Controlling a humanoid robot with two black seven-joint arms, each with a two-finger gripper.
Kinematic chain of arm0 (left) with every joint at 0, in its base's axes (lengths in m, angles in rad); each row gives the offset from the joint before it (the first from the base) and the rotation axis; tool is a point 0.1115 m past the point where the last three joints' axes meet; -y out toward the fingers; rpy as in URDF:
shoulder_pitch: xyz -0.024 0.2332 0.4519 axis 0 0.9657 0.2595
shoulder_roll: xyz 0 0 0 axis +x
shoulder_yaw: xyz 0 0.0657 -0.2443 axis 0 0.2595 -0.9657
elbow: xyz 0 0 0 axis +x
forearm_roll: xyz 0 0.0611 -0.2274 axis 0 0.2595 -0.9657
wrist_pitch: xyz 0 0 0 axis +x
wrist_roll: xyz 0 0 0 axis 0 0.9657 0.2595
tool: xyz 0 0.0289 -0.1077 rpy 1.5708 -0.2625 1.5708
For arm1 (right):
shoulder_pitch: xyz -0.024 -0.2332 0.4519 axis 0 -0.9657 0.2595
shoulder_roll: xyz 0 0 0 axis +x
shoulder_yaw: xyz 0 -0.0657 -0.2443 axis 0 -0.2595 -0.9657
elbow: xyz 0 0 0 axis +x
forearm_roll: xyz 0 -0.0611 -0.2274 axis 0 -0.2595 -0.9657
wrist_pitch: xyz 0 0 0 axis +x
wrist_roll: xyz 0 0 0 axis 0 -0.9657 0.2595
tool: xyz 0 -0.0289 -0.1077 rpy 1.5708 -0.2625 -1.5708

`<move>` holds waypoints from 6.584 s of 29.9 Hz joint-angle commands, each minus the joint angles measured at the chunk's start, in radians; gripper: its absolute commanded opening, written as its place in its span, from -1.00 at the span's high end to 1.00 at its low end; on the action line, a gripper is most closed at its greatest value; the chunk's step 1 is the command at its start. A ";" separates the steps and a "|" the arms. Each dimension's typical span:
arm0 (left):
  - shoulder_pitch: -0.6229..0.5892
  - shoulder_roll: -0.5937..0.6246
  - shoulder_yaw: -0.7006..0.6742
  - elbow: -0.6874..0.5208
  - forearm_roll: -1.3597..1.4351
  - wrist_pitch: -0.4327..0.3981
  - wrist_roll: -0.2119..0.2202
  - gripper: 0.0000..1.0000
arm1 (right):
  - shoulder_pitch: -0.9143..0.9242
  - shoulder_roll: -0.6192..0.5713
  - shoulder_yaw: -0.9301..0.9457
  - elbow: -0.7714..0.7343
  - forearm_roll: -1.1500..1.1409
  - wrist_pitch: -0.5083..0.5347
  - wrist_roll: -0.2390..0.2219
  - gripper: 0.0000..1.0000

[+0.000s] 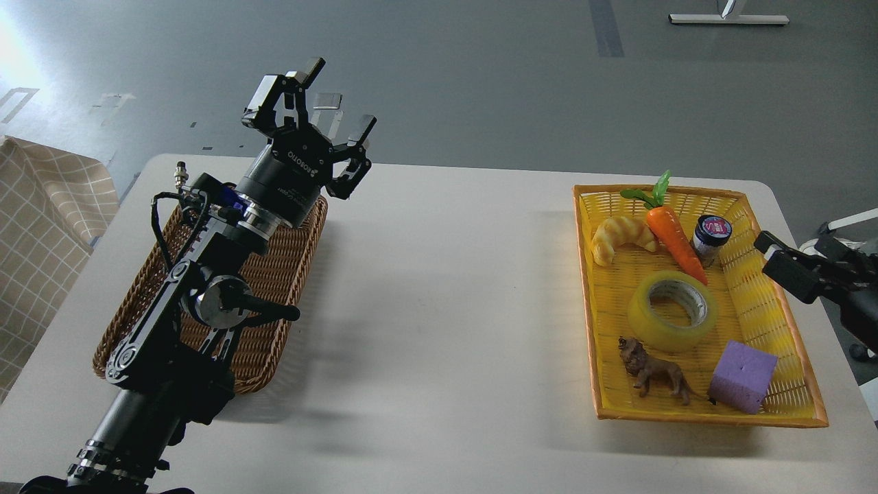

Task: Place and transfer tape with both arms
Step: 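Move the right gripper out and lower it toward the yellow tape roll, then insert the right gripper into the tape roll's hole and grip it, then lift the tape roll with the right gripper toward the table center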

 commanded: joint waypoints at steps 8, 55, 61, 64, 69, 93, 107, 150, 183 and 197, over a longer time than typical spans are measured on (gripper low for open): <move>0.010 0.014 -0.009 -0.002 0.000 0.000 0.000 -0.96 | 0.036 0.068 -0.086 -0.183 0.000 0.021 -0.037 -0.70; 0.056 0.034 -0.026 -0.008 -0.005 0.043 -0.002 -0.96 | 0.228 -0.064 -0.352 -0.279 0.000 0.096 -0.016 -0.86; 0.056 0.037 -0.025 -0.008 -0.005 0.043 -0.002 -0.96 | 0.231 -0.097 -0.366 -0.292 0.000 0.097 -0.014 -0.84; 0.057 0.037 -0.026 -0.008 -0.005 0.043 -0.002 -0.96 | 0.260 -0.138 -0.419 -0.295 0.000 0.097 -0.010 -0.82; 0.059 0.037 -0.028 -0.008 -0.005 0.043 -0.002 -0.96 | 0.269 -0.130 -0.425 -0.328 0.000 0.097 -0.010 -0.78; 0.073 0.033 -0.031 -0.022 -0.006 0.044 -0.003 -0.96 | 0.346 -0.057 -0.468 -0.438 0.000 0.108 -0.017 -0.43; 0.076 0.034 -0.031 -0.029 -0.006 0.043 -0.003 -0.96 | 0.344 -0.052 -0.485 -0.438 0.000 0.108 -0.017 0.00; 0.071 0.053 -0.034 -0.037 -0.006 0.046 -0.003 -0.96 | 0.346 -0.077 -0.499 -0.452 0.000 0.108 0.003 0.44; 0.073 0.077 -0.041 -0.054 -0.011 0.044 0.000 -0.96 | 0.452 -0.170 -0.497 -0.334 0.000 0.108 0.007 0.55; 0.065 0.056 -0.040 -0.054 -0.011 0.049 0.011 -0.96 | 0.758 -0.079 -0.716 -0.300 0.000 0.108 0.006 0.61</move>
